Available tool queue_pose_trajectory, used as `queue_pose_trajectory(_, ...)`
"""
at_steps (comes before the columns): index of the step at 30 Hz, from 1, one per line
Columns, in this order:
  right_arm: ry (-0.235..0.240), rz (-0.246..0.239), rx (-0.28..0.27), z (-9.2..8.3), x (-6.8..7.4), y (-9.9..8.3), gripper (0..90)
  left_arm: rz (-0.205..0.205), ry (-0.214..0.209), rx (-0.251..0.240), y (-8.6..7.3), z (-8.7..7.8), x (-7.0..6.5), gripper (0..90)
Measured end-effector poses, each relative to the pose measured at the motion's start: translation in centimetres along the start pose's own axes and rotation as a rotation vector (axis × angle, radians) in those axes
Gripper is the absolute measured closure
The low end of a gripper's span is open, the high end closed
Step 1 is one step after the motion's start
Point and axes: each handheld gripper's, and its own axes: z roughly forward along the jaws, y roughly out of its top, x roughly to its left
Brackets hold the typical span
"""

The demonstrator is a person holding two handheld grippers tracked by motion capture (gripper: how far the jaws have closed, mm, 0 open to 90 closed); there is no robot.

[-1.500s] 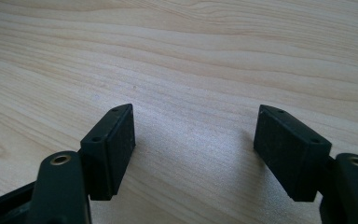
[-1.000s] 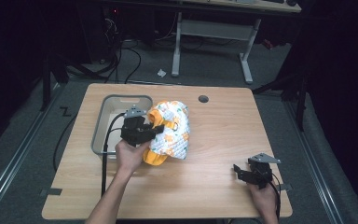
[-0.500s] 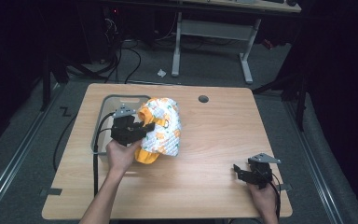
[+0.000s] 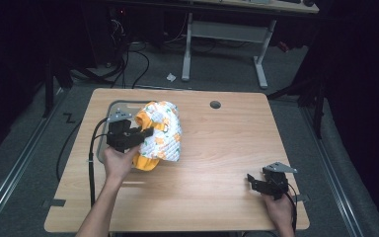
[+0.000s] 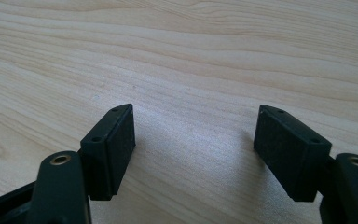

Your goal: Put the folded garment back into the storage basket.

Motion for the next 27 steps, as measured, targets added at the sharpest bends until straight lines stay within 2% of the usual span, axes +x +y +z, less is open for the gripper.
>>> queue_pose_trajectory(7,0.0,0.0,0.0,0.0,0.0,0.0,29.5,-0.027,0.016,-0.013,0.0,-0.8,1.2,74.3)
queue_pose_trajectory(15,-0.002,0.003,0.0,0.0,0.0,0.0,29.5,-0.055,0.047,-0.002,0.0,-1.6,2.8,74.3)
queue_pose_trajectory(27,-0.002,0.003,0.0,0.0,0.0,0.0,29.5,-0.049,0.077,0.011,0.1,-1.9,4.2,74.2)
